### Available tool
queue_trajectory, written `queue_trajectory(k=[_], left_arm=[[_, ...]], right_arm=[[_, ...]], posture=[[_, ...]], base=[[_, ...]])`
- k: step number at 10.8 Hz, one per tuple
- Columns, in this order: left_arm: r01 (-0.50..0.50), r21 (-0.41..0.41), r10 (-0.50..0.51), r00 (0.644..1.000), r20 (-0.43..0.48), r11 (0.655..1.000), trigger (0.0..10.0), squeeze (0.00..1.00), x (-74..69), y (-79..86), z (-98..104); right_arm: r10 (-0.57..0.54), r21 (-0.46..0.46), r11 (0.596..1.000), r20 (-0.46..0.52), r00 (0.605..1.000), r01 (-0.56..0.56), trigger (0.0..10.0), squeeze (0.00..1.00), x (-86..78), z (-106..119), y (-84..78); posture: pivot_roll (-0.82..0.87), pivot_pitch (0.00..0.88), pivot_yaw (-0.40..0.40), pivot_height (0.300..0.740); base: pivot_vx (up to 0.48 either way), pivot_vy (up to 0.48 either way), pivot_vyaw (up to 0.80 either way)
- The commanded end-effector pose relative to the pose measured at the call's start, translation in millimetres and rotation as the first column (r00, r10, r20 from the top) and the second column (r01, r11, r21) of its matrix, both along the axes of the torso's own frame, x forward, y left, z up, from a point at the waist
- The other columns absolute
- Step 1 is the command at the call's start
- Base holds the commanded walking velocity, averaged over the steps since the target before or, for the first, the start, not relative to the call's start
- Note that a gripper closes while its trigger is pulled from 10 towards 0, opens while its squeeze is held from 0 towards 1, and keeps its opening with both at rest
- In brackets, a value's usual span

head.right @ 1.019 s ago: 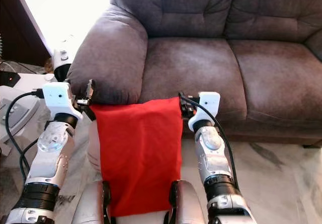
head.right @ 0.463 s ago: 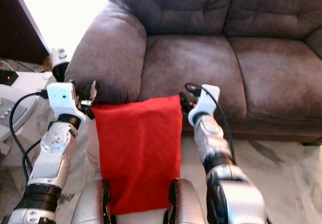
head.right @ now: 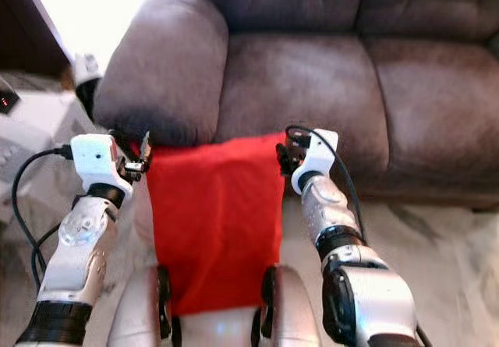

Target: Move the pillow to the sofa from floor

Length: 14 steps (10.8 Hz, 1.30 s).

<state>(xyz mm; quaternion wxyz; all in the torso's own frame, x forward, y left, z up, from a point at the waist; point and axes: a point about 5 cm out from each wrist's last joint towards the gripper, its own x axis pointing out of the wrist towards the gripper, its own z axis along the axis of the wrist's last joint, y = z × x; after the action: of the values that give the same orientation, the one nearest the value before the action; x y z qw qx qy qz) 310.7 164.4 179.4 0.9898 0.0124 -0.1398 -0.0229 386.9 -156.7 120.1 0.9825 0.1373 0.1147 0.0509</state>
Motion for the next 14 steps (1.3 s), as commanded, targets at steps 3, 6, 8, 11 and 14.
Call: queue_trajectory(k=[3, 6, 8, 11, 14], left_arm=[[0.043, -0.032, -0.042, 0.999, 0.028, 0.999, 10.0, 0.00, -7.1, -12.8, 18.4], [0.063, -0.035, -0.062, 0.997, 0.037, 0.997, 10.0, 0.00, -18.7, -16.0, 29.6], [0.080, -0.064, -0.077, 0.996, 0.050, 0.995, 10.0, 0.00, -27.0, -17.4, 41.2], [0.097, -0.047, -0.091, 0.988, 0.124, 0.994, 10.0, 0.00, -26.4, -18.4, 69.9], [0.106, -0.074, -0.100, 0.991, 0.088, 0.992, 10.0, 0.00, -35.4, -16.5, 67.5]], right_arm=[[-0.004, 0.044, 0.999, 0.051, 0.999, 0.002, 10.0, 0.00, 5.3, 12.3, 1.5], [-0.007, 0.115, 0.993, 0.079, 0.997, -0.003, 10.0, 0.00, 7.0, 16.7, 6.2], [-0.042, 0.177, 0.984, 0.116, 0.992, 0.021, 10.0, 0.00, 9.9, 24.6, 6.7], [-0.023, 0.222, 0.975, 0.168, 0.986, -0.015, 10.0, 0.00, 12.1, 33.0, 7.8], [-0.047, 0.183, 0.983, 0.154, 0.987, 0.018, 10.0, 0.00, 12.0, 31.5, 0.8]], posture=[[0.16, 0.377, -0.061, 0.578], [0.19, 0.421, -0.057, 0.578], [0.21, 0.430, -0.047, 0.578], [0.24, 0.444, -0.044, 0.578], [0.26, 0.467, -0.041, 0.578]], base=[[0.000, 0.000, 0.00], [0.000, 0.000, 0.00], [0.000, 0.000, 0.00], [0.000, 0.000, 0.00], [0.000, 0.000, 0.00]])
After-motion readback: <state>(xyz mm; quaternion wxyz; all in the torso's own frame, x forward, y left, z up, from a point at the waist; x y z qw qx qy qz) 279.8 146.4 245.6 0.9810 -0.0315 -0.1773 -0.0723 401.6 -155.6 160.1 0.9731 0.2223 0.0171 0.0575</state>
